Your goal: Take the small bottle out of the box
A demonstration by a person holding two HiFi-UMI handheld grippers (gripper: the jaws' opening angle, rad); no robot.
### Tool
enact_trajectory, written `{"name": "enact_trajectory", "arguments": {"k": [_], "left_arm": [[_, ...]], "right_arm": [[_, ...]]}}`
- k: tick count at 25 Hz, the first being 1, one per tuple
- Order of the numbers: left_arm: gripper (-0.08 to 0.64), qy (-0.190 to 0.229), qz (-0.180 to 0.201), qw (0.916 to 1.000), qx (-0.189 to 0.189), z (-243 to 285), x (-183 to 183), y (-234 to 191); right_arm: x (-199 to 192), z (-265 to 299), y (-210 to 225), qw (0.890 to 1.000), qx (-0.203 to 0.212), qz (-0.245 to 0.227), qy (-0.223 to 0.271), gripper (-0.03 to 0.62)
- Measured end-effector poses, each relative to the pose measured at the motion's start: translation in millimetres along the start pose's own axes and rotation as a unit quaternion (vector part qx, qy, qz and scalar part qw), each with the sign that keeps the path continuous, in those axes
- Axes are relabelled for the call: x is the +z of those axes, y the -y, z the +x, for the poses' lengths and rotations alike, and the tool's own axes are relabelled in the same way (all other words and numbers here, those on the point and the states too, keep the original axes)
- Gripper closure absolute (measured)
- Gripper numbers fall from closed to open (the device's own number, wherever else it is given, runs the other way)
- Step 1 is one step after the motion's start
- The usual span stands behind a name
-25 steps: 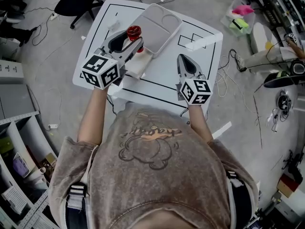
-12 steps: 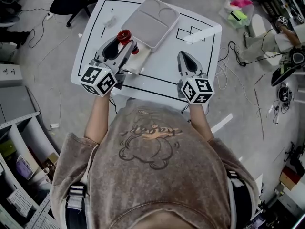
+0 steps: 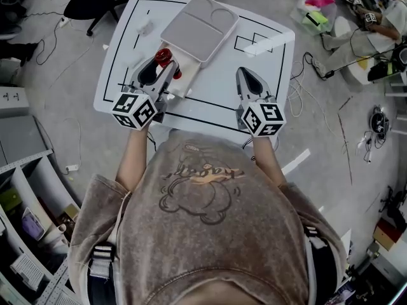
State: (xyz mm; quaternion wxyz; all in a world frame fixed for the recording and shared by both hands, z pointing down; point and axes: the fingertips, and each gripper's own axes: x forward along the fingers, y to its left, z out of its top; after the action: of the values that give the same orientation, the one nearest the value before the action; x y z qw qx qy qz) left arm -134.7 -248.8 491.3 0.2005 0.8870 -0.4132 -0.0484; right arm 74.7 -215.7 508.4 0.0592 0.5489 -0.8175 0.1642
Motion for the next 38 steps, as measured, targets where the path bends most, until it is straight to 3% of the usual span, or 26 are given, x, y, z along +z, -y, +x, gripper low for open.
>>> {"name": "enact_trajectory", "arguments": {"k": [9,38], "left_arm": [[0.353,-0.027,0.008,0.9995,0.016,-0.3,-24.8,-10.4],[0.354,-0.011,-0.007,0.9997,0.023,-2.4,-7.3,-14.4]], "right_arm": [[-4.5,3.0,-3.9,1.000,0.005,-0.004,-0.004,0.595],[-10.4,5.1,-5.3,1.000,0.007,-0.004,-0.017,0.597]]}}
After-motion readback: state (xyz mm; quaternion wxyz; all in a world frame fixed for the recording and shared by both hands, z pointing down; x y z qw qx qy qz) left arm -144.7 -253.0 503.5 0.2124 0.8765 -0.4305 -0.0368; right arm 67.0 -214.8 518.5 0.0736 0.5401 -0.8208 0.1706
